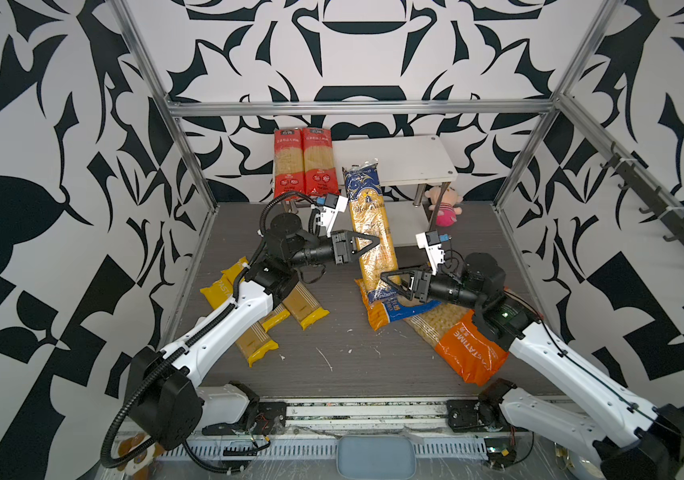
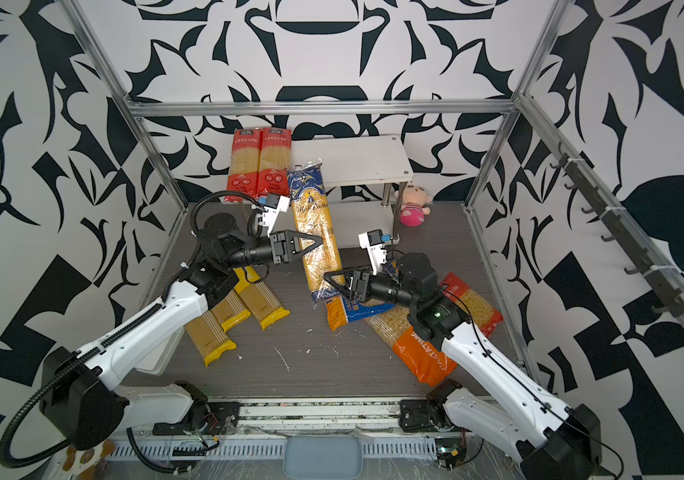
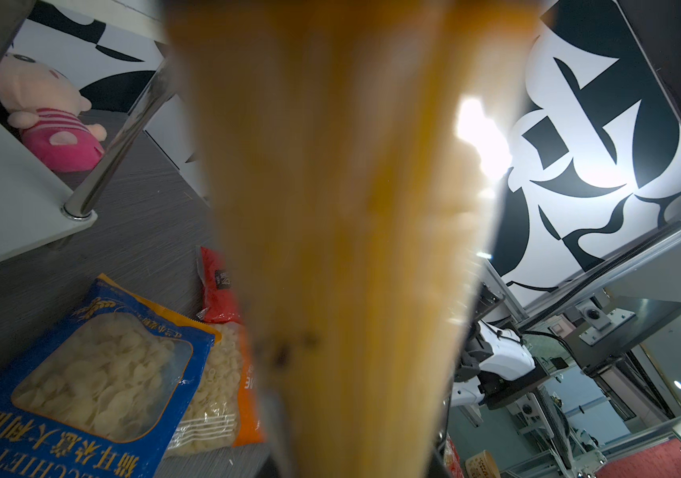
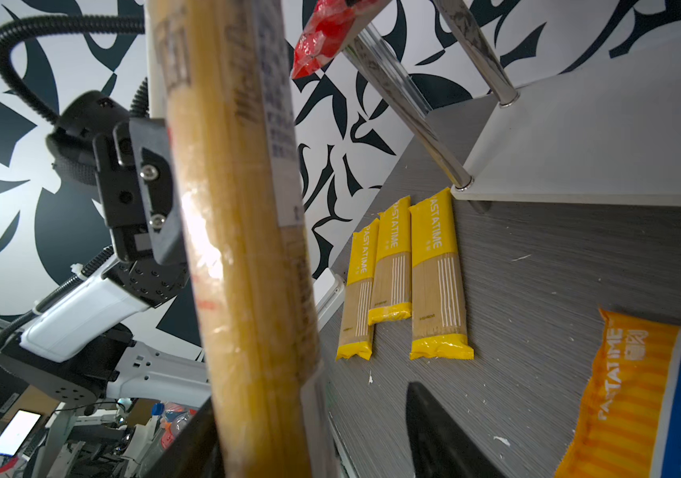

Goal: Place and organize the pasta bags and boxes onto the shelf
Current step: 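Raise the bag onto the shelf with the right gripper while the left draws back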

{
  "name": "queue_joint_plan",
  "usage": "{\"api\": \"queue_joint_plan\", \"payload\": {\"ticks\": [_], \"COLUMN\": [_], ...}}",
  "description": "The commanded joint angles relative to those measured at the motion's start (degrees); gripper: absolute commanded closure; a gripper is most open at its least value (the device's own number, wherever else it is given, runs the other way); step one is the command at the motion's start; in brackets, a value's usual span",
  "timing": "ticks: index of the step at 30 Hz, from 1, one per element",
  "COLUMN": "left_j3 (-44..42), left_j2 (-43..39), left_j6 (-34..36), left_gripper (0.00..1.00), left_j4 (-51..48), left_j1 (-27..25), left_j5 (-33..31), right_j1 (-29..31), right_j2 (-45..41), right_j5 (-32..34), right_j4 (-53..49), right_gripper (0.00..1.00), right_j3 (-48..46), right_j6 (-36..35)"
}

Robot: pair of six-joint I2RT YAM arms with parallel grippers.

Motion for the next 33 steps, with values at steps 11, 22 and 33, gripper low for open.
{"api": "queue_joint_plan", "payload": {"ticks": [11, 22, 33], "left_j3": [8.27, 4.98, -3.29], "left_j2": [1.90, -5.04, -20.33], "left_j6": [-4.63, -3.89, 7.15], "left_gripper": [0.65, 0.32, 0.27], "left_j4": [4.51, -6.25, -24.90], "left_j1": [4.98, 11.11, 12.39], "left_j5": [-0.50, -1.93, -10.18], "right_j1": [-1.24, -5.41, -8.70], "right_j2": [5.39, 16.52, 32.60], "right_j5": [-3.04, -6.89, -7.14], "right_j4": [22.37, 16.79, -1.77], "right_gripper": [0.88, 0.99, 1.00], "right_j3": [3.20, 24.06, 48.41], "right_j6": [8.36, 14.61, 16.69]}}
